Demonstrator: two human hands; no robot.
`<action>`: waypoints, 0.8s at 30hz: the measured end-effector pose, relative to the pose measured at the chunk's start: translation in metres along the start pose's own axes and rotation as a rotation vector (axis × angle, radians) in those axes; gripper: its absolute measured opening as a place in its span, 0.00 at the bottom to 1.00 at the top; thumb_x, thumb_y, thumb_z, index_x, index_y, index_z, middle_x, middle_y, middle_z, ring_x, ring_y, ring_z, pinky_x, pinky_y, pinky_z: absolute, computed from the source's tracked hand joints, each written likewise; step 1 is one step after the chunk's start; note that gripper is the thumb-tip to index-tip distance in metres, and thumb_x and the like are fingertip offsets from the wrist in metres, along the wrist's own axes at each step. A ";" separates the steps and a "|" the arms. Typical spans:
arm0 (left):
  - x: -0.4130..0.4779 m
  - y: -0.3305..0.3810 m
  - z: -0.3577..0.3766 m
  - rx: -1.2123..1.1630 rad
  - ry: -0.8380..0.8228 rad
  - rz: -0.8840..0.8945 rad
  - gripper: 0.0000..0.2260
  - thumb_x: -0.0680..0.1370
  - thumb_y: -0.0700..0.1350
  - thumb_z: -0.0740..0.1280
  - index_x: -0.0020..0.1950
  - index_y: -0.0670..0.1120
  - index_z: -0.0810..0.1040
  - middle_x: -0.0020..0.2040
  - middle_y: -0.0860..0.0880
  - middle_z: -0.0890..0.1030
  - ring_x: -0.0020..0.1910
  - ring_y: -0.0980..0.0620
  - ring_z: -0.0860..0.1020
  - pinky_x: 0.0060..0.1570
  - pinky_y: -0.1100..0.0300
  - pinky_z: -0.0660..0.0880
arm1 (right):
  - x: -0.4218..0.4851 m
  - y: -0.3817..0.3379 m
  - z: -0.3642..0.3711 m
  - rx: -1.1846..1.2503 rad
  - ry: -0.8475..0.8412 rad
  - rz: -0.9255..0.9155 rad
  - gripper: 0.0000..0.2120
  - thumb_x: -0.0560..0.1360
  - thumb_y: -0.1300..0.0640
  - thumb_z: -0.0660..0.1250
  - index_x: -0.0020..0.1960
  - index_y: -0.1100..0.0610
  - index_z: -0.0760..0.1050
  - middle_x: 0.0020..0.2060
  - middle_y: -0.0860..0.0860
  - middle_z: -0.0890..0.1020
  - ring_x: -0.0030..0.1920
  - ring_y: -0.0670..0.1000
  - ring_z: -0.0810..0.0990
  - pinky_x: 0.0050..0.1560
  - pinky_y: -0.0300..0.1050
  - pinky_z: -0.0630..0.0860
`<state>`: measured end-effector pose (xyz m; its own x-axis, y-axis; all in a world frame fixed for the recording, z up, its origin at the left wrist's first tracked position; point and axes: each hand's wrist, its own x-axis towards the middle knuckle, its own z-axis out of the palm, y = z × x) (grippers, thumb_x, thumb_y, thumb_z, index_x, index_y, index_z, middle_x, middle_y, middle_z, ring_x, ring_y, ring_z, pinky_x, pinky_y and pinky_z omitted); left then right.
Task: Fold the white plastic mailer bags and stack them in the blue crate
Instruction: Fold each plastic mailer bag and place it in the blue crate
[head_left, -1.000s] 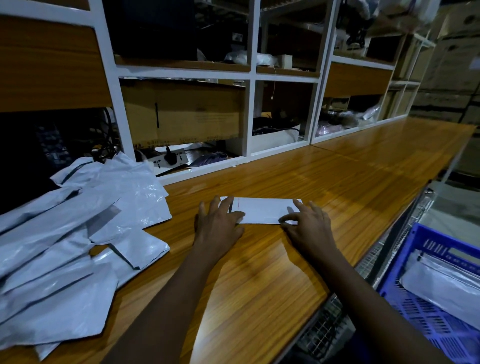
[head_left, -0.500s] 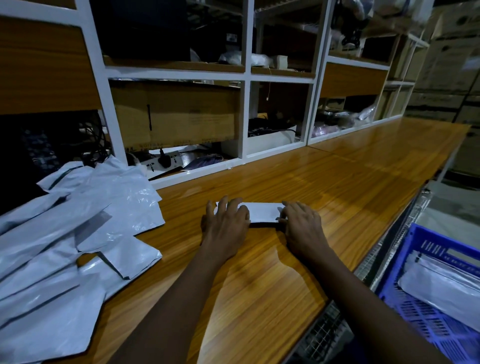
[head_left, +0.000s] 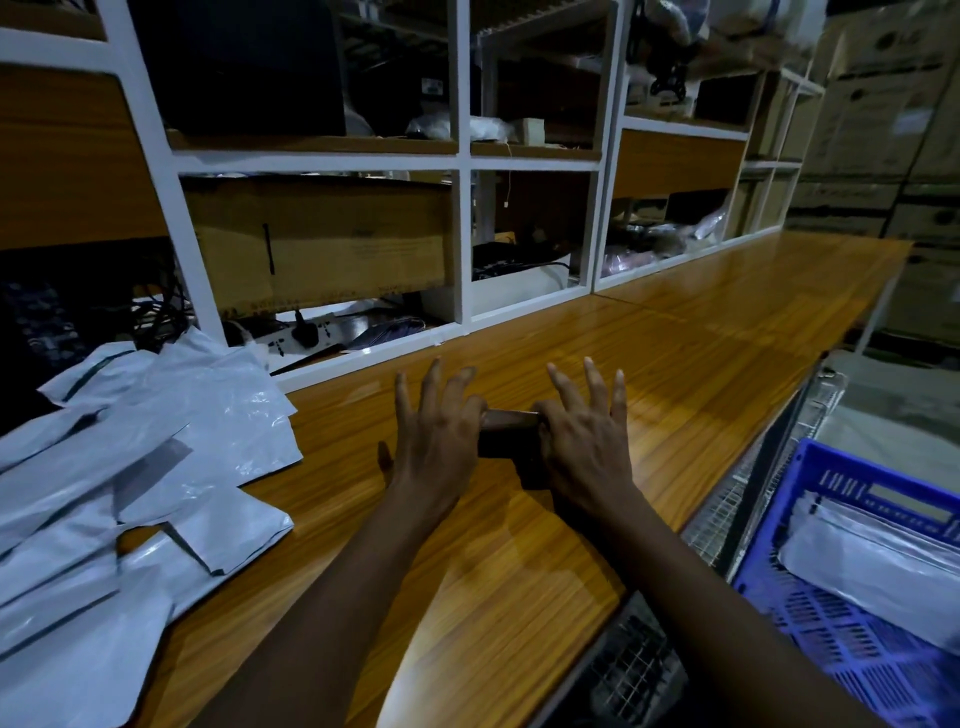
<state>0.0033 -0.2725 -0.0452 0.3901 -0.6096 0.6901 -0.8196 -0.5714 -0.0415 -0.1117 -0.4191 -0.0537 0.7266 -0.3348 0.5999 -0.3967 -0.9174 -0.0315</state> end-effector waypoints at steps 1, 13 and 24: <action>0.004 0.003 -0.001 0.003 0.001 0.009 0.04 0.77 0.44 0.68 0.50 0.49 0.81 0.70 0.45 0.73 0.75 0.38 0.63 0.69 0.29 0.55 | 0.002 0.003 -0.003 -0.010 0.002 0.004 0.20 0.79 0.45 0.48 0.50 0.51 0.78 0.75 0.54 0.68 0.78 0.64 0.54 0.75 0.69 0.44; 0.102 0.142 0.025 -0.067 -0.015 0.243 0.08 0.82 0.48 0.60 0.52 0.50 0.78 0.77 0.45 0.64 0.78 0.37 0.55 0.70 0.26 0.45 | -0.013 0.151 -0.047 -0.070 0.208 0.274 0.21 0.75 0.47 0.52 0.35 0.55 0.78 0.69 0.56 0.76 0.75 0.64 0.62 0.75 0.64 0.51; 0.138 0.365 0.110 -0.268 -0.096 0.560 0.06 0.80 0.48 0.65 0.54 0.49 0.80 0.74 0.43 0.69 0.76 0.35 0.59 0.69 0.26 0.49 | -0.124 0.349 -0.065 -0.261 0.158 0.607 0.26 0.72 0.49 0.49 0.39 0.59 0.83 0.68 0.55 0.77 0.74 0.63 0.65 0.74 0.64 0.53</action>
<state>-0.1955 -0.6256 -0.0446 -0.1032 -0.8306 0.5473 -0.9824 -0.0011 -0.1868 -0.3765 -0.6838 -0.0871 0.2492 -0.7202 0.6474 -0.8453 -0.4880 -0.2175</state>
